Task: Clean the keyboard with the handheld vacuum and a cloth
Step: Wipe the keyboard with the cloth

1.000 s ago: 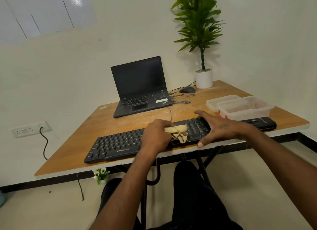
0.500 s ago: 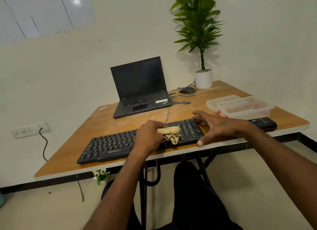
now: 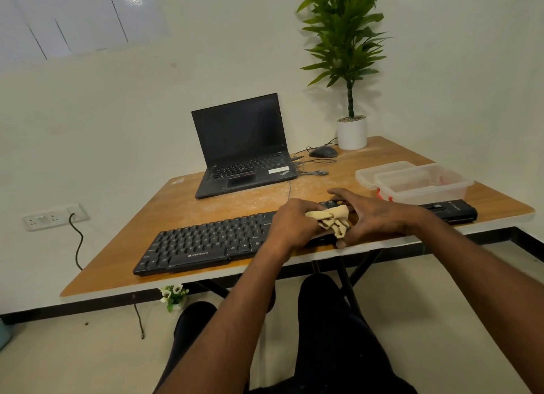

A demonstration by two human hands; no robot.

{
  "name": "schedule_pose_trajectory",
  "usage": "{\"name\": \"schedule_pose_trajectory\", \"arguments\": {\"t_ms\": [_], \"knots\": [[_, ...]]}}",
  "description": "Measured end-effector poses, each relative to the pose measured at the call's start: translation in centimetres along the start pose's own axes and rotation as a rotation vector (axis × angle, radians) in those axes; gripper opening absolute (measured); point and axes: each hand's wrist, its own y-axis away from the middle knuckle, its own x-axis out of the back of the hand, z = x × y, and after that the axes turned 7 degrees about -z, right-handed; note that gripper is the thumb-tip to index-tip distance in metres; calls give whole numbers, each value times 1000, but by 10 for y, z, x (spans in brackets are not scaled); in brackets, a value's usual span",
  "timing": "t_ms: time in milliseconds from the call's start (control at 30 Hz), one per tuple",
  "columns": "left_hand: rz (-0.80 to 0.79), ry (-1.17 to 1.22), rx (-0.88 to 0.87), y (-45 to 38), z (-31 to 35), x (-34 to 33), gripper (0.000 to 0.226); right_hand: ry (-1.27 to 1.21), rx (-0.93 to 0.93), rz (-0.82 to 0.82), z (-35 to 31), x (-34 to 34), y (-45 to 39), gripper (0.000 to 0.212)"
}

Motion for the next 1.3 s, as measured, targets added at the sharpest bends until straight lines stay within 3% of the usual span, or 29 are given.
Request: {"name": "schedule_pose_trajectory", "arguments": {"t_ms": [133, 333, 800, 967, 1133, 1300], "knots": [[-22, 14, -3, 4, -7, 10, 38, 8, 2, -3, 1, 1, 1, 130], [168, -304, 43, 8, -28, 38, 30, -11, 28, 26, 3, -2, 2, 125], [95, -190, -98, -9, 22, -18, 38, -68, 68, 45, 3, -6, 2, 111], [186, -303, -54, -9, 3, 2, 34, -34, 50, 52, 2, -6, 3, 115], [219, -235, 47, -5, -34, 32, 29, -38, 49, 55, 2, -6, 3, 114], [180, -142, -28, -8, -19, 11, 31, -27, 40, 56, -2, -6, 2, 114]]}}
